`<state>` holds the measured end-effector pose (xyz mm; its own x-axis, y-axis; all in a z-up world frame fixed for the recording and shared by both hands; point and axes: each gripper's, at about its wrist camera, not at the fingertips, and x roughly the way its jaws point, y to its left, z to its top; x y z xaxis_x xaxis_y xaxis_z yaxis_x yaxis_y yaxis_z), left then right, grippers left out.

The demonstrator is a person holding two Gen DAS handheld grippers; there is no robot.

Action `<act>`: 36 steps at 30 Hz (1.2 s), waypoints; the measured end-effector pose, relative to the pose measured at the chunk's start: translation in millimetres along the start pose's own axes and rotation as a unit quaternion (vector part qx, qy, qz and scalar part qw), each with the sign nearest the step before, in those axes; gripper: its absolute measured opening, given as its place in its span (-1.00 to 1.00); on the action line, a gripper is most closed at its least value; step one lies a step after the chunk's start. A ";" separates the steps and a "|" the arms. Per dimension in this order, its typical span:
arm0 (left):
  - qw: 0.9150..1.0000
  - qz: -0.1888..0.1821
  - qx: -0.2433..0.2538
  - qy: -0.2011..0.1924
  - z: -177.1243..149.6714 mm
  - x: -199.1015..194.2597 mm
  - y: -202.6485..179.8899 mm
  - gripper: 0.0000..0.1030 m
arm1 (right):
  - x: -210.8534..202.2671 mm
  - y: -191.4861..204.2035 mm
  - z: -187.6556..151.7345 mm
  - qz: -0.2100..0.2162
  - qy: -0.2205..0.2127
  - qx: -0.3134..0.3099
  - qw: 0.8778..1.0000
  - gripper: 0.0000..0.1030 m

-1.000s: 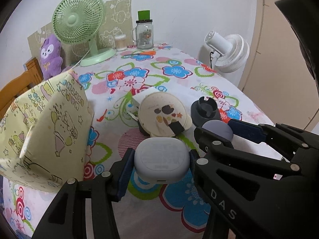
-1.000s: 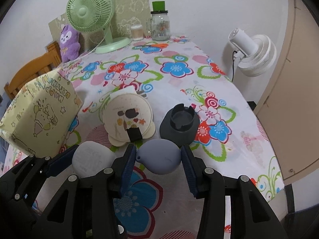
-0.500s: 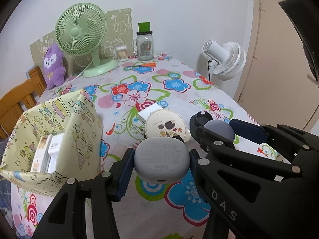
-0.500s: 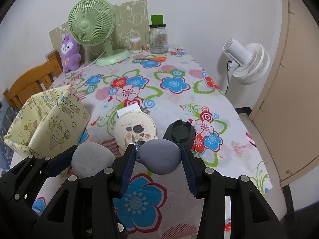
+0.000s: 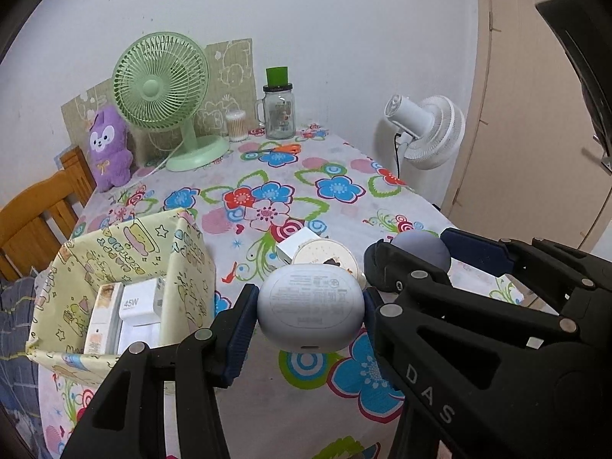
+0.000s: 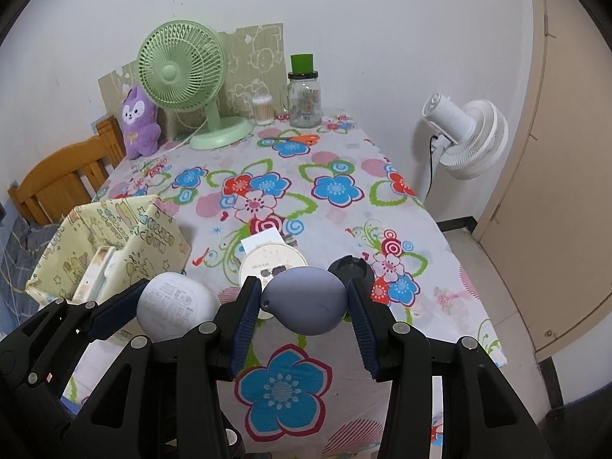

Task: Organize rigid objects
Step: 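Lift the white earbud case with the left tool while the right tool lifts the grey case, then carry the white case over the fabric box while the right tool carries the grey case there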

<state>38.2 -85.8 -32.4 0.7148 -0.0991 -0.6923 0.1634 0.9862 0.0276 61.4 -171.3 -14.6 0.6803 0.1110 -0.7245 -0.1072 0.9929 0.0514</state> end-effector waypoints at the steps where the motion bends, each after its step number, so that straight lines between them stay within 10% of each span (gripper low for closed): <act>1: 1.000 -0.001 0.001 -0.001 0.9 -1.7 0.3 0.10 | -1.5 0.8 0.9 -0.001 0.000 0.000 1.000 -0.04; 36: 1.000 -0.006 -0.001 -0.012 19.8 -23.7 70.6 0.10 | -13.5 68.7 32.5 -0.009 -0.012 -0.003 1.000 -0.04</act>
<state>46.3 -16.4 0.2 0.7293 -0.1133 -0.6747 0.1699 0.9853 0.0181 68.4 -103.2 21.0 0.6991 0.0948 -0.7087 -0.0995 0.9944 0.0349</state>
